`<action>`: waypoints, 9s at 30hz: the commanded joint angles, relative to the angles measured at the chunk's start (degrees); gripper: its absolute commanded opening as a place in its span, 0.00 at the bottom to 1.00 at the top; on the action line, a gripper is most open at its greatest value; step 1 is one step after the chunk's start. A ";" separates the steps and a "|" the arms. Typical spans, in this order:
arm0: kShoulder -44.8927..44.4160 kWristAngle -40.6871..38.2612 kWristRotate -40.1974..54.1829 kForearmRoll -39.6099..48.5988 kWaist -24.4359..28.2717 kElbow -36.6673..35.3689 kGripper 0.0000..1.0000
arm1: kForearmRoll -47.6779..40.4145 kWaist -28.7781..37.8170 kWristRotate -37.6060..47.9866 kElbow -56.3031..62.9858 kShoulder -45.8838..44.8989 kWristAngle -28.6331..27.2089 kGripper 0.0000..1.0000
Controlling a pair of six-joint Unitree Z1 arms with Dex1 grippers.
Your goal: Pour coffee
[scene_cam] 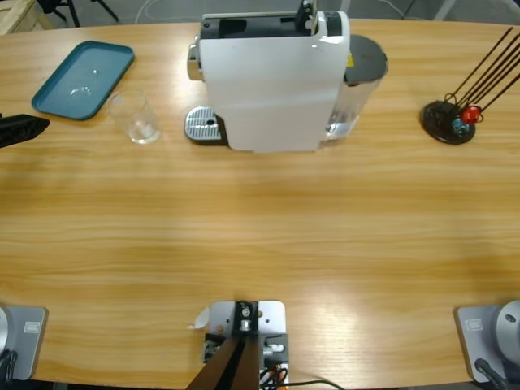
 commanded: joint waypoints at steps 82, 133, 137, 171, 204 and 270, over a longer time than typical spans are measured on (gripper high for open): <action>1.35 -1.31 0.82 -0.06 -0.37 1.92 0.95 | -17.42 10.25 15.07 13.45 36.83 -3.30 0.00; 37.09 0.98 4.95 -52.90 -0.32 16.25 1.00 | 8.10 3.57 8.18 38.20 -22.32 14.47 1.00; 40.55 2.67 5.02 -58.65 -0.33 16.33 1.00 | 7.85 3.57 8.32 38.71 -22.44 14.82 1.00; 37.49 -7.19 6.57 -58.75 3.55 12.33 0.32 | 7.50 3.52 8.46 39.05 -23.20 14.96 1.00; 45.17 -19.59 16.48 -40.49 -3.37 -4.06 0.34 | 10.19 3.48 8.15 40.37 -27.07 14.96 1.00; 1.19 -10.89 6.73 24.73 -3.46 -15.11 0.95 | 29.95 -13.39 12.98 9.78 1.85 19.97 0.00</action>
